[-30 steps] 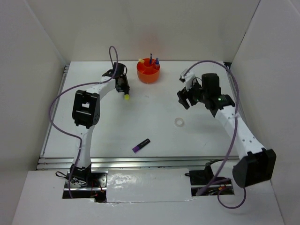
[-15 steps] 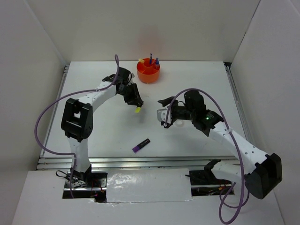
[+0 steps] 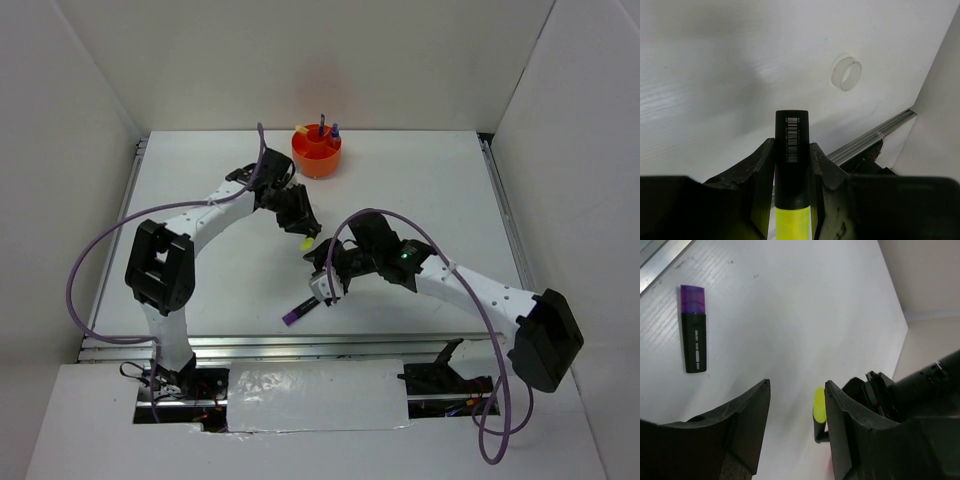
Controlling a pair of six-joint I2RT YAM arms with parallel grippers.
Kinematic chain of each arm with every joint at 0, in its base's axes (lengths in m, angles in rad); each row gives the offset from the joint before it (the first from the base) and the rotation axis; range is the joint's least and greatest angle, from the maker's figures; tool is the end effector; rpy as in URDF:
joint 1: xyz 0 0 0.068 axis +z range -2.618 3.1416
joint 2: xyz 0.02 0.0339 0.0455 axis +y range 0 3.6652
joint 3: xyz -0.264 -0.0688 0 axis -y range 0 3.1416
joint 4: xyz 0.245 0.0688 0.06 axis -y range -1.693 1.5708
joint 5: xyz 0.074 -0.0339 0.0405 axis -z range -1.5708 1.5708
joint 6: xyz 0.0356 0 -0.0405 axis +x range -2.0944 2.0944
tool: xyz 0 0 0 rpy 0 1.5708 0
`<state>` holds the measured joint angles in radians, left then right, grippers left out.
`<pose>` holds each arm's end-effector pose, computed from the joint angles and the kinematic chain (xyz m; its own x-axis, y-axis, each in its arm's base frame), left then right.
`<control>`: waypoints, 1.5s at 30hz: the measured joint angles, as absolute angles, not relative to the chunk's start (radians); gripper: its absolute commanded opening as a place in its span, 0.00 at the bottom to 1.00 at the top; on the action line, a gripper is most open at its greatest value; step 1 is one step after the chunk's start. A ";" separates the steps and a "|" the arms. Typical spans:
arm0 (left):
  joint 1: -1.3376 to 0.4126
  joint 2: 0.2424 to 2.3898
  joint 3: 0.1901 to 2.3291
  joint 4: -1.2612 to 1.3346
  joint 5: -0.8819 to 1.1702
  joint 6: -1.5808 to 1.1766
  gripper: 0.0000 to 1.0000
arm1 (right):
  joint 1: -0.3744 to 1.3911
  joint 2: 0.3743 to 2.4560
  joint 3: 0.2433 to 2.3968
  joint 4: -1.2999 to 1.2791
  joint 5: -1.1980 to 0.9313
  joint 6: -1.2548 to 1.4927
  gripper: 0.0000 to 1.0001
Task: Sort the stationery into containers
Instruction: Pass the stationery from the left arm to the right
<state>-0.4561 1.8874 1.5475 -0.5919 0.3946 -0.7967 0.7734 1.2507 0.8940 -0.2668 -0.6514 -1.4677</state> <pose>0.3683 -0.1959 0.2535 -0.9417 -0.2733 -0.1963 -0.0872 0.7616 -0.6422 0.1785 0.2044 0.2750 0.8599 -0.2660 -0.4357 -0.5090 -0.3825 -0.7711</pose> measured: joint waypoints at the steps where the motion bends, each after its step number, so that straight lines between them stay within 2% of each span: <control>1: -0.463 1.884 1.547 -0.591 0.397 -0.798 0.02 | 0.777 1.269 0.897 -0.266 -0.649 -1.472 0.55; 10: -0.490 1.880 1.547 -0.591 0.408 -0.818 0.02 | 0.773 1.397 0.931 -0.233 -0.590 -1.446 0.55; 29: -0.484 1.876 1.531 -0.554 0.405 -0.820 0.02 | 0.762 1.445 0.958 -0.134 -0.531 -1.397 0.56; 45: -0.483 1.876 1.518 -0.546 0.413 -0.841 0.01 | 0.753 1.457 0.970 -0.112 -0.531 -1.385 0.62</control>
<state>-0.4828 1.8759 1.5185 -0.5457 0.4126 -0.8406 0.7528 1.4567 0.9703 -0.1123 -0.5308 -1.3849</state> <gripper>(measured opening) 0.396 0.614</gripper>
